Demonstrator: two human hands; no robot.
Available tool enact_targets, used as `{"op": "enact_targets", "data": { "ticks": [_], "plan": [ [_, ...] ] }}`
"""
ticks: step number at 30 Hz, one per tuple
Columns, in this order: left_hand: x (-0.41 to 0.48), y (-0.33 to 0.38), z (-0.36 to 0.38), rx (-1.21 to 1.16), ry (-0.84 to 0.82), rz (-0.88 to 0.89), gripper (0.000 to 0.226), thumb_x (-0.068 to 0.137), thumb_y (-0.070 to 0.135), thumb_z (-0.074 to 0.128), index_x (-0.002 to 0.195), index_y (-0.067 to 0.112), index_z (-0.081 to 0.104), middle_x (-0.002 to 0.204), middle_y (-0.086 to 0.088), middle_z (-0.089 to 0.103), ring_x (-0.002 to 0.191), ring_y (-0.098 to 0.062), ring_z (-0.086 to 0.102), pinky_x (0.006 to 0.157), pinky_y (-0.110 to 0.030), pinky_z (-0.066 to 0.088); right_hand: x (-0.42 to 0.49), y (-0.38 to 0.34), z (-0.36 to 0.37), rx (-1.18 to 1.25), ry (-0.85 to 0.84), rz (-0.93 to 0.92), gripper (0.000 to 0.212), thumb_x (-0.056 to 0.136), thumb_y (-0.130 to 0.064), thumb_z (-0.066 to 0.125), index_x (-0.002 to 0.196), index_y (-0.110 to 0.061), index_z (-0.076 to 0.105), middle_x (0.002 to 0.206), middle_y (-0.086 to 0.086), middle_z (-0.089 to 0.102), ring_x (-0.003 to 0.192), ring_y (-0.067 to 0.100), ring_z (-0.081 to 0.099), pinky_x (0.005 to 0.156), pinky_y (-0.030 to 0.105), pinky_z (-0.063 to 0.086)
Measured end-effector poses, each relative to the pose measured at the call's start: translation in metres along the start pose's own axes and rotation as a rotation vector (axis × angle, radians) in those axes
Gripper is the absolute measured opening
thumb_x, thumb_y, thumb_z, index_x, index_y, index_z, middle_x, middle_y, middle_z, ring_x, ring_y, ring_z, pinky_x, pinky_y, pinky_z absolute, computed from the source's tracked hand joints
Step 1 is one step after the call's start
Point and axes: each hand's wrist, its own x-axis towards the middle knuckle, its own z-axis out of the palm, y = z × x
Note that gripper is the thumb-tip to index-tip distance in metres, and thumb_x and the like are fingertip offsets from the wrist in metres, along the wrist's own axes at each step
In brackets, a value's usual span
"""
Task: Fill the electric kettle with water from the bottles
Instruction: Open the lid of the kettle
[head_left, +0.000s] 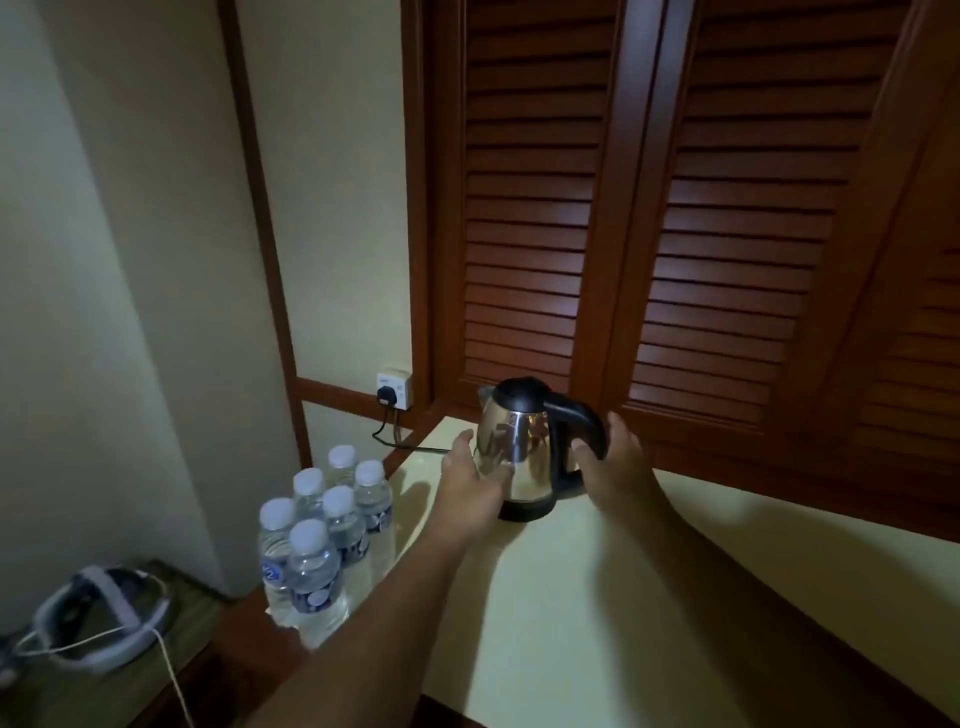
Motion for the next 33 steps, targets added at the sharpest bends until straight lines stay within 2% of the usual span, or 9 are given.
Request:
{"op": "enact_targets", "data": {
  "ticks": [3, 7, 10, 13, 20, 23, 26, 30, 33],
  "plan": [
    [0.029, -0.018, 0.014, 0.035, 0.009, 0.064, 0.093, 0.092, 0.017, 0.079, 0.163, 0.031, 0.021, 0.163, 0.006, 0.025, 0.145, -0.016, 0.04, 0.123, -0.035, 0.031, 0.024, 0.004, 0.015, -0.024, 0.006, -0.056, 0.054, 0.096, -0.035, 0.053, 0.145, -0.018, 0.041, 0.137, 0.011, 0.055, 0.127, 0.03, 0.056, 0.105, 0.054, 0.049],
    [0.054, -0.036, 0.032, -0.024, -0.027, 0.081, 0.124, 0.077, 0.018, 0.093, 0.164, 0.044, 0.008, 0.174, 0.01, 0.008, 0.158, -0.022, 0.026, 0.127, -0.051, 0.033, 0.033, 0.011, 0.027, 0.031, 0.035, -0.093, 0.043, 0.104, -0.022, 0.05, 0.146, -0.022, 0.041, 0.136, 0.001, 0.053, 0.125, 0.016, 0.052, 0.109, 0.04, 0.042],
    [0.07, -0.044, 0.037, -0.168, -0.048, 0.073, 0.13, 0.061, 0.041, 0.102, 0.156, 0.058, 0.016, 0.17, 0.008, 0.027, 0.156, -0.021, 0.032, 0.121, -0.053, 0.042, 0.042, 0.022, 0.035, 0.013, 0.09, -0.108, 0.044, 0.106, -0.02, 0.046, 0.15, -0.02, 0.04, 0.145, 0.004, 0.05, 0.131, 0.018, 0.051, 0.103, 0.032, 0.04],
    [0.081, -0.056, 0.04, -0.195, -0.04, 0.077, 0.14, 0.044, 0.057, 0.103, 0.155, 0.061, 0.017, 0.168, 0.011, 0.032, 0.156, -0.021, 0.032, 0.119, -0.055, 0.044, 0.042, 0.027, 0.036, 0.015, 0.12, -0.103, 0.039, 0.106, -0.018, 0.047, 0.145, -0.024, 0.045, 0.133, -0.006, 0.055, 0.12, 0.009, 0.052, 0.096, 0.026, 0.038],
    [0.087, -0.063, 0.039, -0.219, -0.017, 0.124, 0.116, 0.05, 0.03, 0.102, 0.149, 0.044, 0.042, 0.143, 0.01, 0.059, 0.136, -0.022, 0.057, 0.103, -0.049, 0.059, 0.038, 0.03, 0.031, 0.015, 0.162, -0.115, 0.027, 0.105, -0.021, 0.051, 0.132, -0.019, 0.052, 0.109, -0.008, 0.058, 0.103, 0.014, 0.059, 0.078, 0.022, 0.041],
    [0.081, -0.053, 0.039, -0.193, 0.019, 0.185, 0.125, 0.049, 0.038, 0.103, 0.154, 0.044, 0.037, 0.154, 0.013, 0.049, 0.147, -0.017, 0.046, 0.114, -0.045, 0.05, 0.034, 0.028, 0.021, 0.02, 0.2, -0.151, 0.031, 0.105, -0.02, 0.051, 0.136, -0.02, 0.051, 0.112, -0.01, 0.059, 0.106, 0.01, 0.06, 0.087, 0.025, 0.043],
    [0.059, -0.035, 0.037, -0.123, 0.052, 0.221, 0.133, 0.055, 0.035, 0.104, 0.162, 0.038, 0.025, 0.164, 0.012, 0.031, 0.154, -0.013, 0.028, 0.116, -0.03, 0.034, 0.02, 0.022, 0.003, 0.038, 0.221, -0.167, 0.031, 0.105, -0.018, 0.05, 0.135, -0.028, 0.048, 0.106, -0.022, 0.058, 0.097, -0.013, 0.059, 0.083, 0.009, 0.04],
    [0.021, -0.021, 0.028, -0.054, -0.044, 0.252, 0.136, 0.055, 0.047, 0.102, 0.162, 0.039, 0.019, 0.16, 0.014, 0.023, 0.152, -0.016, 0.022, 0.116, -0.031, 0.03, -0.01, 0.023, -0.027, 0.059, 0.22, -0.198, 0.033, 0.104, -0.018, 0.051, 0.13, -0.038, 0.045, 0.114, -0.012, 0.062, 0.109, 0.012, 0.063, 0.091, 0.03, 0.046],
    [-0.006, -0.021, 0.02, 0.033, -0.161, 0.226, 0.137, 0.061, 0.057, 0.097, 0.162, 0.048, 0.005, 0.159, 0.021, 0.014, 0.155, -0.019, 0.015, 0.119, -0.038, 0.027, -0.04, 0.033, -0.046, 0.051, 0.157, -0.164, 0.037, 0.105, -0.021, 0.052, 0.139, -0.034, 0.045, 0.119, -0.009, 0.061, 0.109, 0.011, 0.06, 0.09, 0.027, 0.042]
  ]
}}
